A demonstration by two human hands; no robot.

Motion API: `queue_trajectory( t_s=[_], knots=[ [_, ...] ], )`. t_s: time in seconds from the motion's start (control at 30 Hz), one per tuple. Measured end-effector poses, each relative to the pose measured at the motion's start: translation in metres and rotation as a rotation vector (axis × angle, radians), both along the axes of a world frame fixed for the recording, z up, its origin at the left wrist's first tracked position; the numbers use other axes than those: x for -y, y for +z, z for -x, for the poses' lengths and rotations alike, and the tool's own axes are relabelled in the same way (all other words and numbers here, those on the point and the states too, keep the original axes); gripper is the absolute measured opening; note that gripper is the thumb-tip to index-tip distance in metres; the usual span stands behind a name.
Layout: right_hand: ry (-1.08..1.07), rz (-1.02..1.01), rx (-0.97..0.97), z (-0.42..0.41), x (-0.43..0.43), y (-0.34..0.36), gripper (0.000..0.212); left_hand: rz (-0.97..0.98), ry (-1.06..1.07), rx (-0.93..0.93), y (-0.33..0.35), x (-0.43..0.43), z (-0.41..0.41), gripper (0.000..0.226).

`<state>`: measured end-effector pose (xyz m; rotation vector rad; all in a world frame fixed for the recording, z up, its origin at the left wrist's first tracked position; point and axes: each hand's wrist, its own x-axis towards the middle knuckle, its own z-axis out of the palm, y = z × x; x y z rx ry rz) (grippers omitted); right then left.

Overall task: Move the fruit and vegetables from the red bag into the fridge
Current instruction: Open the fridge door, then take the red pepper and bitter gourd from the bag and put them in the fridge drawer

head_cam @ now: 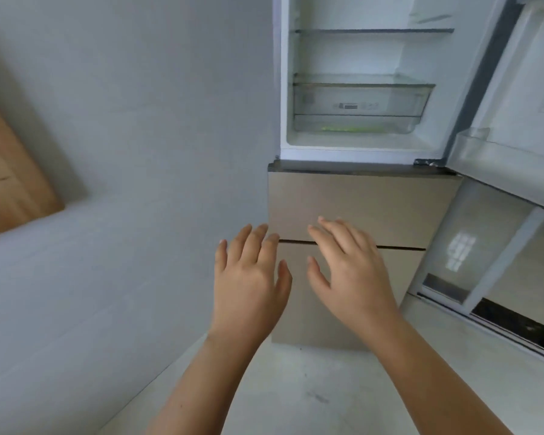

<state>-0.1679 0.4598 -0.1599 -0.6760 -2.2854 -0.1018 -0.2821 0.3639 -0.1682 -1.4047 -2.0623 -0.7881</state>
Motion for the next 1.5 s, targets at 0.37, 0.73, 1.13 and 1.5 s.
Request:
queue_trajectory(
  t_s=[0.37,0.73,1.13,1.5],
  knots=[
    [0.592,0.013,0.006,0.132,0.085,-0.009,0.039,0.024,0.580,0.067,-0.010,0.130,0.056,0.041],
    [1.181,0.048,0.074,0.177,0.215,-0.023,0.041,-0.030,1.207,0.198,-0.024,0.254,0.016,0.042],
    [1.624,0.062,0.116,0.150,0.388,-0.035,0.044,-0.133,1.647,0.226,-0.042,0.396,-0.062,0.042],
    [1.879,0.018,0.140,0.052,0.610,-0.036,0.045,-0.172,1.904,0.193,-0.048,0.588,-0.183,0.043]
  ],
)
